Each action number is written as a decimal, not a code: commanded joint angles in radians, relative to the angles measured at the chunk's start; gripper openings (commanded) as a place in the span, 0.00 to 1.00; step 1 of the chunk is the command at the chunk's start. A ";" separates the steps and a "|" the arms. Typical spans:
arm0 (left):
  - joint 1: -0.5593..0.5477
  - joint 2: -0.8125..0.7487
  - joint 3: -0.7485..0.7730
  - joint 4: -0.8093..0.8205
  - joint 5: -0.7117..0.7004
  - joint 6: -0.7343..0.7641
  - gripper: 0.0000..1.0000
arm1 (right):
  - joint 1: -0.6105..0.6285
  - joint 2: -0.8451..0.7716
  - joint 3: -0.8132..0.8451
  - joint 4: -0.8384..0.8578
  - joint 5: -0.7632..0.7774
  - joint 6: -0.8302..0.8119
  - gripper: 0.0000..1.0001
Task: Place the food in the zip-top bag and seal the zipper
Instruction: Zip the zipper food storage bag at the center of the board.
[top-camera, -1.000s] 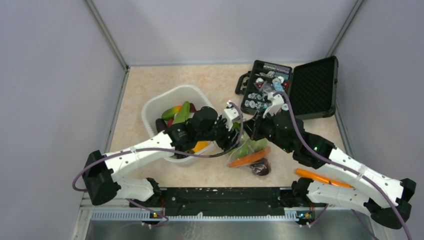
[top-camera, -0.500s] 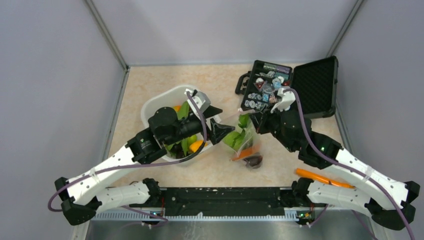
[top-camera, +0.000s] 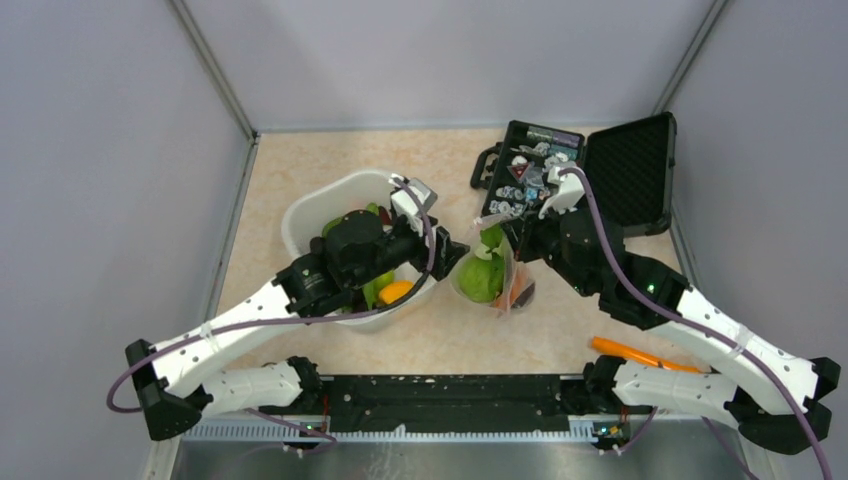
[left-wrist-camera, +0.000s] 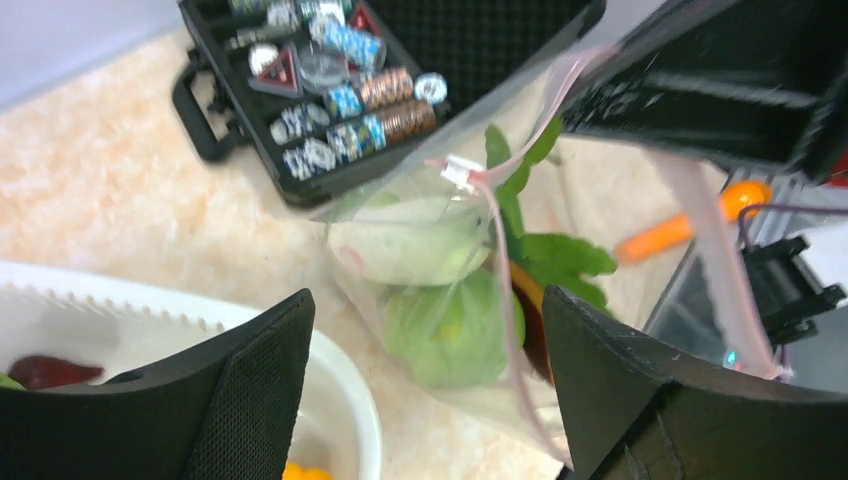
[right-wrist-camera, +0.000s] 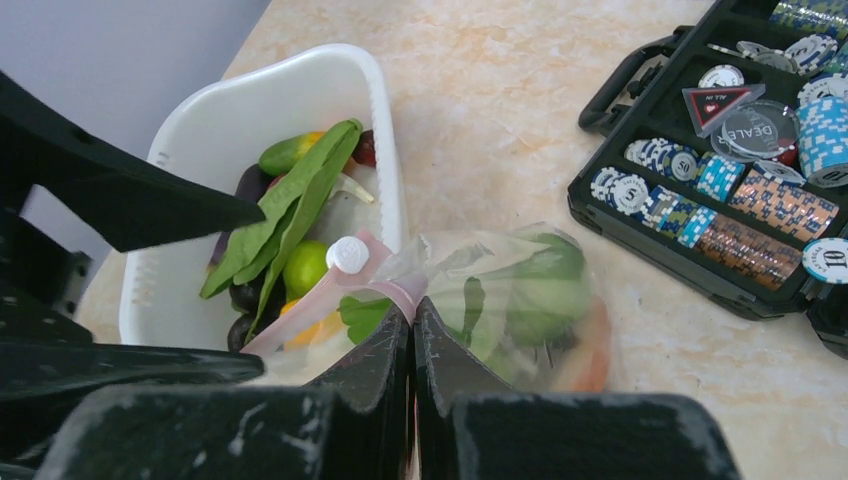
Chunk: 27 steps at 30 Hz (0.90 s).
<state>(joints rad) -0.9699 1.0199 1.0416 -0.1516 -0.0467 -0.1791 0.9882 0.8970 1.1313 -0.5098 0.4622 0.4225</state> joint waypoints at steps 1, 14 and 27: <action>0.000 0.050 0.055 -0.085 0.038 -0.041 0.83 | 0.007 -0.035 0.030 0.090 0.021 0.000 0.00; 0.000 0.039 0.058 -0.145 0.180 -0.147 0.81 | 0.007 -0.020 -0.014 0.117 0.014 0.020 0.00; -0.001 0.158 0.084 -0.253 0.188 -0.171 0.63 | 0.007 -0.005 -0.039 0.162 0.002 0.025 0.00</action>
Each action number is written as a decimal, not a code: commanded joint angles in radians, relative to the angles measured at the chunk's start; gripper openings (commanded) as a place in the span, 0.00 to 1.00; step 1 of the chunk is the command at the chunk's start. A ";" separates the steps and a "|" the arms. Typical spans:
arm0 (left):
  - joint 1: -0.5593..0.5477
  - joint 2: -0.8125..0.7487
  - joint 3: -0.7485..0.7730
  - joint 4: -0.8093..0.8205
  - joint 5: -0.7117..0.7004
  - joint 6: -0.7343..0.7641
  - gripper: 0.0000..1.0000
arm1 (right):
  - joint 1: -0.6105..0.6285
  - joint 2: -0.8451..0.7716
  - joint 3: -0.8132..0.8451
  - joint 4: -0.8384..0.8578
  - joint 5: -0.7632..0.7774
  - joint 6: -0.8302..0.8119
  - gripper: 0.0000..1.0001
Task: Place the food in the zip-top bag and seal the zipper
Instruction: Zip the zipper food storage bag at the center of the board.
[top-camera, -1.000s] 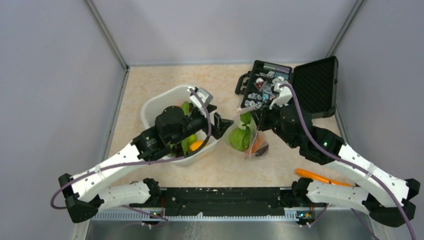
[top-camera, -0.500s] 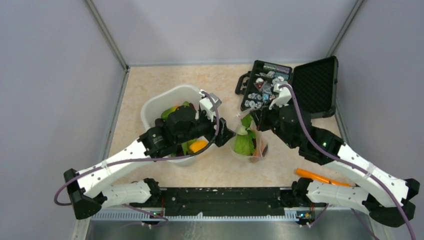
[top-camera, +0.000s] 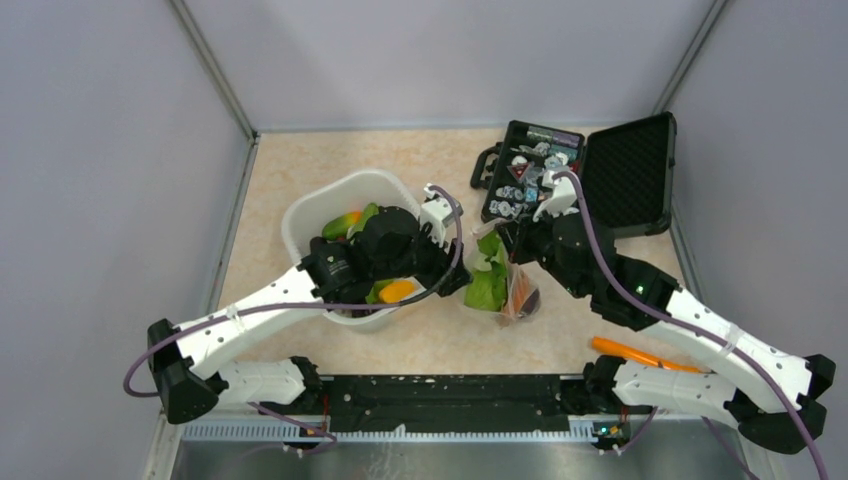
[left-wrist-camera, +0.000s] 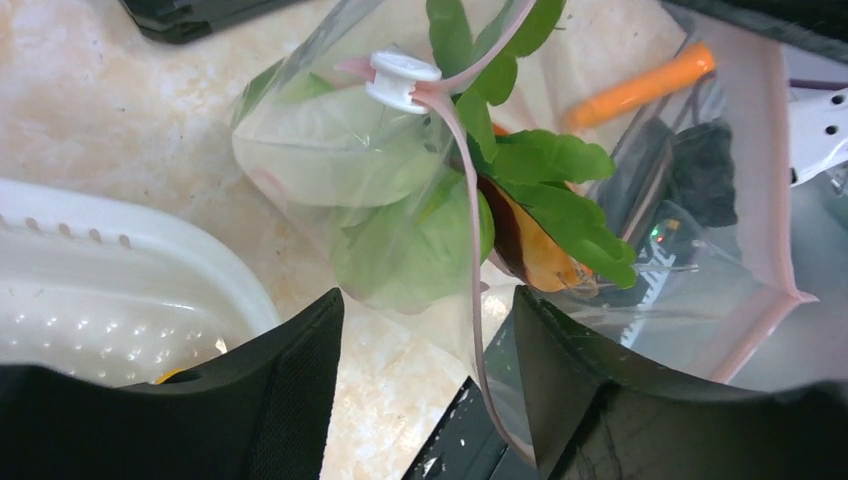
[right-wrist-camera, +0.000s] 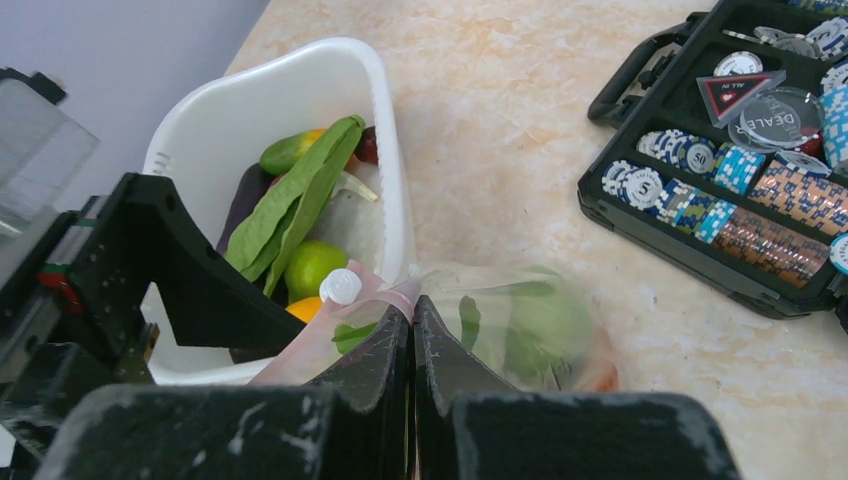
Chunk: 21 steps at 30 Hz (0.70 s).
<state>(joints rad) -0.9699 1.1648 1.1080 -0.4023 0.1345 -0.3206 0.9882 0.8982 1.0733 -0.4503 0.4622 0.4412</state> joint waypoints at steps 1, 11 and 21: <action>-0.001 0.017 0.017 0.000 0.004 -0.032 0.61 | 0.007 -0.006 0.020 0.100 0.006 0.007 0.00; -0.001 -0.008 0.008 0.035 -0.028 -0.020 0.09 | 0.007 -0.034 -0.014 0.097 0.002 0.022 0.00; 0.000 -0.045 0.010 0.130 -0.174 -0.002 0.00 | 0.007 -0.109 -0.071 0.135 -0.104 0.009 0.00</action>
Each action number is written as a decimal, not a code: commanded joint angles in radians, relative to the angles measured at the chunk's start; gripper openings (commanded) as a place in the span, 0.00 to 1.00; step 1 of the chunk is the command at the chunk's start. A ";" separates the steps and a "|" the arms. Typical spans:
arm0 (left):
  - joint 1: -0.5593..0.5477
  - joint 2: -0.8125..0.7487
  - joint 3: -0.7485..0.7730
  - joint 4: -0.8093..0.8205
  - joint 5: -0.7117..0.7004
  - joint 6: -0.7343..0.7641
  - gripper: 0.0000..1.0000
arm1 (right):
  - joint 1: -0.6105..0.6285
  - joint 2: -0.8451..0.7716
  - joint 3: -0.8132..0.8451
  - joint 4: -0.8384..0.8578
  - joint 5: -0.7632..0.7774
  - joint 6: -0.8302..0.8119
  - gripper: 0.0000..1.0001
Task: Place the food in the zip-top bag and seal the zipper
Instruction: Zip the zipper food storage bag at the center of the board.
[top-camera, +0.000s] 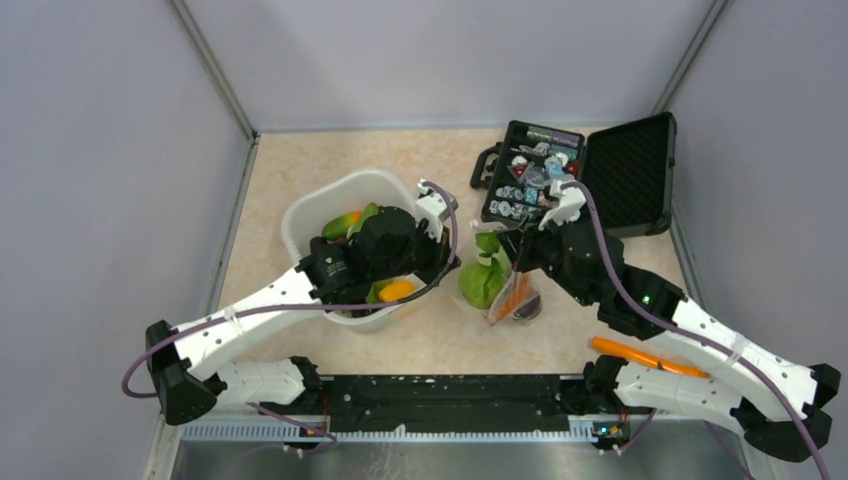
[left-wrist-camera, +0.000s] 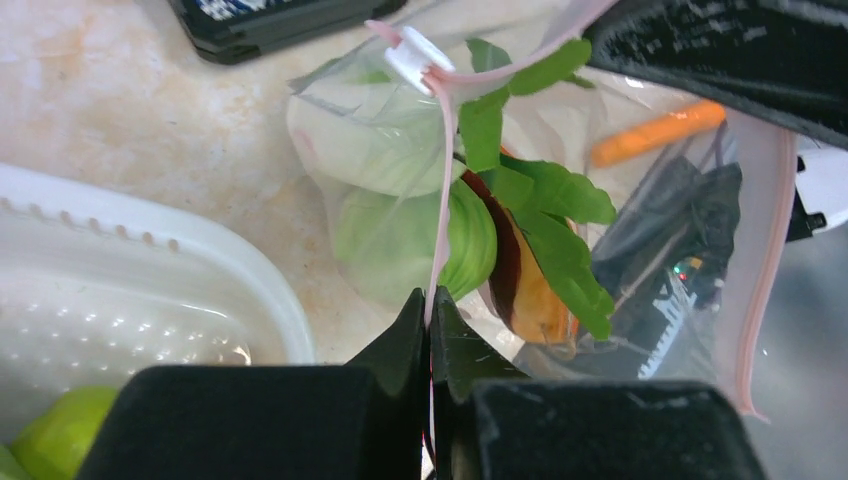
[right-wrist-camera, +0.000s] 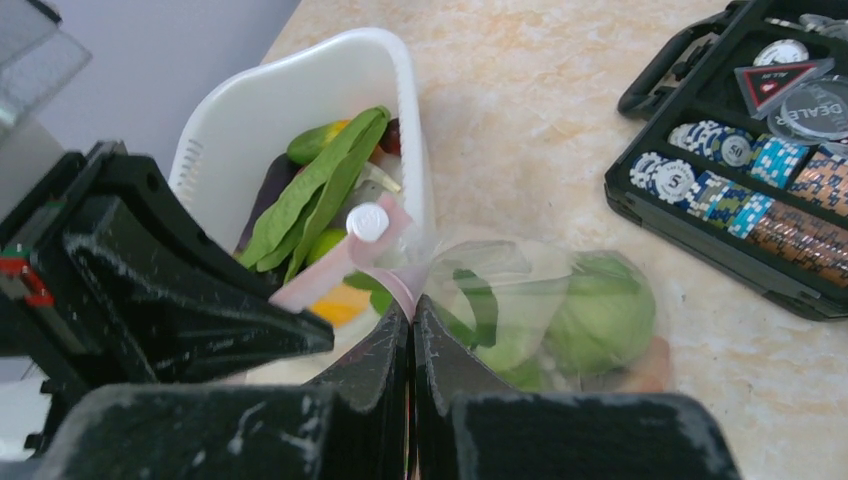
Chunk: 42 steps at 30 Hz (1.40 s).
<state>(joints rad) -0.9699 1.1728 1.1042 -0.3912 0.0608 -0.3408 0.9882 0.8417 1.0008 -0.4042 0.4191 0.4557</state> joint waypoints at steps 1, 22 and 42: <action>0.000 -0.056 0.020 0.130 -0.123 0.023 0.00 | 0.007 -0.062 0.004 0.091 -0.072 -0.012 0.00; 0.010 0.047 0.186 0.158 0.033 0.249 0.00 | 0.006 -0.155 0.089 0.038 -0.235 -0.142 0.45; 0.064 0.045 0.176 0.175 0.212 0.425 0.00 | -0.745 0.011 0.163 -0.118 -0.712 -0.340 0.36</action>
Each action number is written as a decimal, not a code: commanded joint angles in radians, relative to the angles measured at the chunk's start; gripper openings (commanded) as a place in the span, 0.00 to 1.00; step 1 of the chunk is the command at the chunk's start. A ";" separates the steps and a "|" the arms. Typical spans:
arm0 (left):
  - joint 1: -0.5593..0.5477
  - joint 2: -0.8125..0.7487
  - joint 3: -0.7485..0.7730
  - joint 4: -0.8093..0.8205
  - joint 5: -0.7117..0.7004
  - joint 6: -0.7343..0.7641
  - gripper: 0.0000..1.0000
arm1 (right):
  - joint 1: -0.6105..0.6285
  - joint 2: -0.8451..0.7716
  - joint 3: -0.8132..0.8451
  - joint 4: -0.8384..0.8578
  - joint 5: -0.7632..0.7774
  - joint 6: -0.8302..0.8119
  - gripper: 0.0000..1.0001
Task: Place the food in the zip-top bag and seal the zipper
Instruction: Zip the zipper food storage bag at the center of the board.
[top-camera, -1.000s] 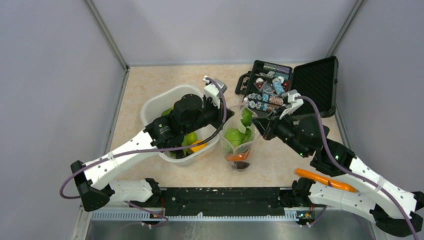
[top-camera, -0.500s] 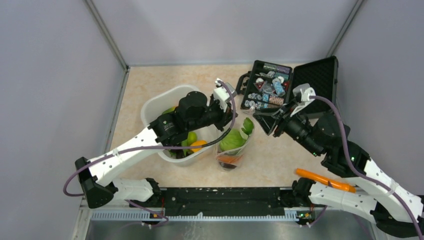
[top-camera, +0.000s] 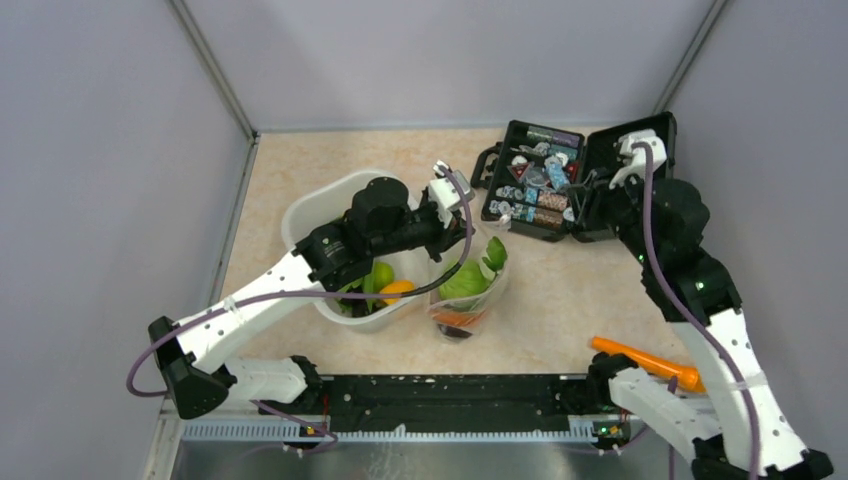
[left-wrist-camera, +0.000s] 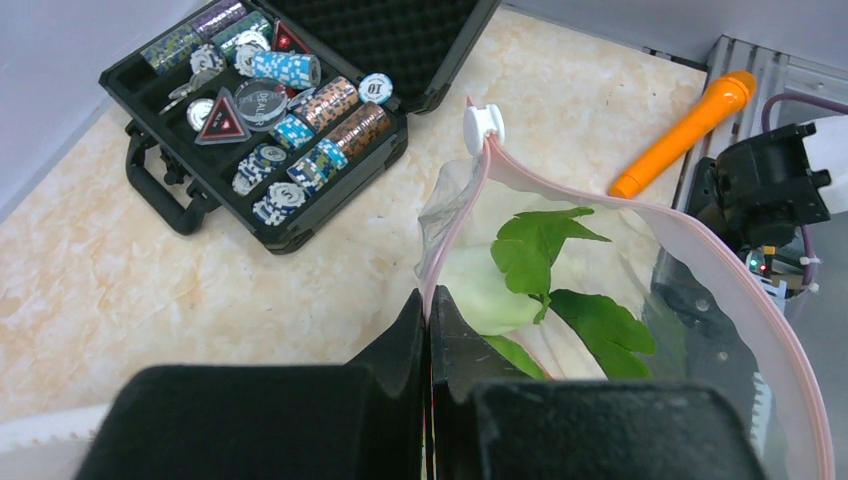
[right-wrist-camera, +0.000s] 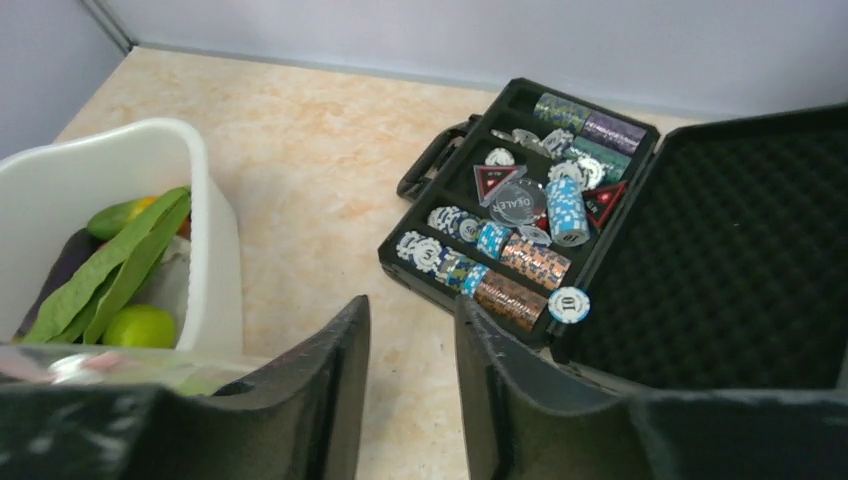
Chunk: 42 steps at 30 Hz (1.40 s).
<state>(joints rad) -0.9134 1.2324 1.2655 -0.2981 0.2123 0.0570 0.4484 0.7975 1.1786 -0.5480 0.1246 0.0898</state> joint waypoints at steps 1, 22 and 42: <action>0.010 -0.013 0.014 0.083 0.067 0.027 0.00 | -0.253 0.068 -0.038 0.060 -0.523 0.021 0.40; 0.074 0.095 0.143 0.020 0.336 0.051 0.00 | -0.426 0.217 -0.062 -0.168 -1.519 -0.787 0.73; 0.074 0.189 0.230 -0.024 0.446 0.056 0.00 | -0.423 0.154 -0.264 0.374 -1.689 -0.290 0.52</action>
<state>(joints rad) -0.8421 1.4189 1.4418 -0.3767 0.6250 0.1078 0.0284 0.9920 0.9524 -0.4442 -1.4876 -0.3866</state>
